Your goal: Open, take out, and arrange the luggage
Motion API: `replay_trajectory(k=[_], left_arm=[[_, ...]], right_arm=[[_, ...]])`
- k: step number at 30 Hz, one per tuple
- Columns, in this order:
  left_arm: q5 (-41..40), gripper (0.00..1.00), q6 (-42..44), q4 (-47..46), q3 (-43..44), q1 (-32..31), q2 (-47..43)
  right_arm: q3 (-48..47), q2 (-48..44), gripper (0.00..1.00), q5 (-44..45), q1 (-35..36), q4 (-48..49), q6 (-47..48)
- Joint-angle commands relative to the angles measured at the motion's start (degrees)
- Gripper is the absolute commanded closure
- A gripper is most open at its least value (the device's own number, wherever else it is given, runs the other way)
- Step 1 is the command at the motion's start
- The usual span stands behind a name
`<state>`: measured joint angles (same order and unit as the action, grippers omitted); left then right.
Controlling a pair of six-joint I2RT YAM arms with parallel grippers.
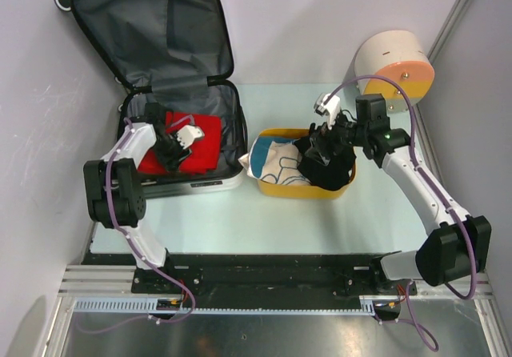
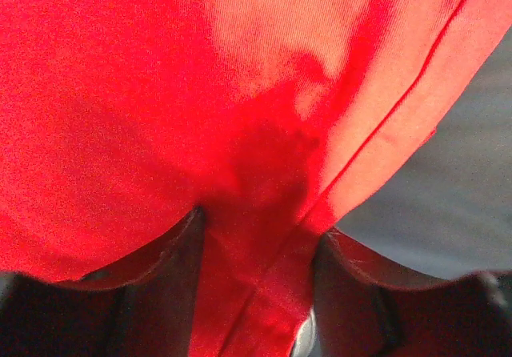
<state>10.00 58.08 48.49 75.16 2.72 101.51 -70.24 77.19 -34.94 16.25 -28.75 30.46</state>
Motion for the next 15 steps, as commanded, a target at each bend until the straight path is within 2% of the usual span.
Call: replay_trajectory(k=[1,3,4,7,15], left_arm=[[10.4,0.63,-5.9,-3.4,4.9,-0.3,2.1],[13.2,0.77,-11.7,-3.7,8.6,-0.1,2.5],[13.9,0.88,-13.6,-3.8,9.8,-0.1,2.6],[15.8,1.00,-19.8,-4.2,13.6,-0.2,3.3],[16.7,1.00,-19.6,-4.3,12.9,0.2,0.3]], right_arm=[[-2.6,1.1,0.00,-1.4,-0.5,4.4,-3.7],[-2.8,1.5,0.01,-1.6,-0.6,5.0,-4.3],[-2.9,1.7,0.01,-1.8,-0.6,5.5,-4.5],[-3.2,2.0,0.01,-2.2,-0.6,6.2,-4.8],[-3.3,2.3,0.01,-3.0,-0.7,8.8,-7.4]])
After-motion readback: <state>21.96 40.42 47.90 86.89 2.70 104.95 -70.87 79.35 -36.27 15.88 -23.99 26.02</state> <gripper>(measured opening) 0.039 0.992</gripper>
